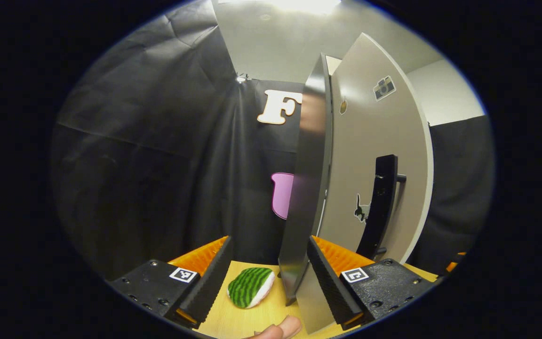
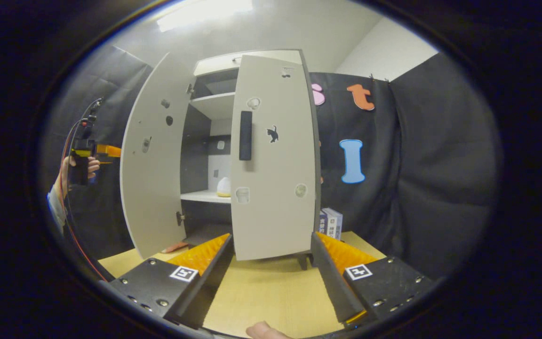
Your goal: Grab one shoe with the right hand and put it into the shoe cabinet, grab the other shoe with the left hand and put it into the shoe cabinet; then close the right door with the right hand and the left door with the left hand.
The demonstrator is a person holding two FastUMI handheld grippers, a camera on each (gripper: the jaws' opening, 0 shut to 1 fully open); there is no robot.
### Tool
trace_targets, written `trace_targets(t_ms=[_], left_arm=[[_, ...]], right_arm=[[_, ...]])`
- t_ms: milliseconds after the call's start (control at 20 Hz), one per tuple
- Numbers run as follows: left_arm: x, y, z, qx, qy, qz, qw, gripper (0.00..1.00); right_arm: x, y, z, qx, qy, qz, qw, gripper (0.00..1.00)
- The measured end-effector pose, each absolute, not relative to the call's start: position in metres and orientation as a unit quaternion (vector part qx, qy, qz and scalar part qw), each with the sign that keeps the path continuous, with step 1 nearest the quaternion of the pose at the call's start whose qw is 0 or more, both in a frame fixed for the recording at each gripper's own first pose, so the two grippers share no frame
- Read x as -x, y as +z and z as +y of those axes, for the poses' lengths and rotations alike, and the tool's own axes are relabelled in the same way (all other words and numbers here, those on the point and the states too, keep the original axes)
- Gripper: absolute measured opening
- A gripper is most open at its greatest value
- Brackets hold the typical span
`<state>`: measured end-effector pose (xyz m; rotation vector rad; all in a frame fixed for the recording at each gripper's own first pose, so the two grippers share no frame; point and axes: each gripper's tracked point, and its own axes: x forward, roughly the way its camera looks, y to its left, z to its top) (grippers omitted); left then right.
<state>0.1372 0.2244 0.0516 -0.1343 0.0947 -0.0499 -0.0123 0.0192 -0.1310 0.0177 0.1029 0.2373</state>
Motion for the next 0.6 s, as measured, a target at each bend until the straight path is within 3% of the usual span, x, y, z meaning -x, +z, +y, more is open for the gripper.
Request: trace_targets(t_ms=[200, 250, 400, 600], left_arm=[[-0.15, 0.051, 0.194, 0.057, -0.046, 0.072, 0.995, 0.93], [-0.141, 0.056, 0.192, 0.052, -0.037, 0.07, 0.995, 0.99], [-0.152, 0.072, 0.184, 0.039, -0.034, 0.054, 0.997, 0.88], [-0.15, 0.073, 0.177, 0.034, -0.022, 0.066, 0.997, 0.93]], right_arm=[[0.024, -0.136, 0.01, 0.024, 0.102, 0.034, 0.994, 0.98], [0.027, -0.13, 0.009, 0.02, 0.103, 0.02, 0.994, 0.99], [0.031, -0.124, 0.012, 0.005, 0.126, 0.012, 0.992, 0.98], [0.026, -0.121, -0.007, -0.021, 0.118, 0.009, 0.993, 0.98]])
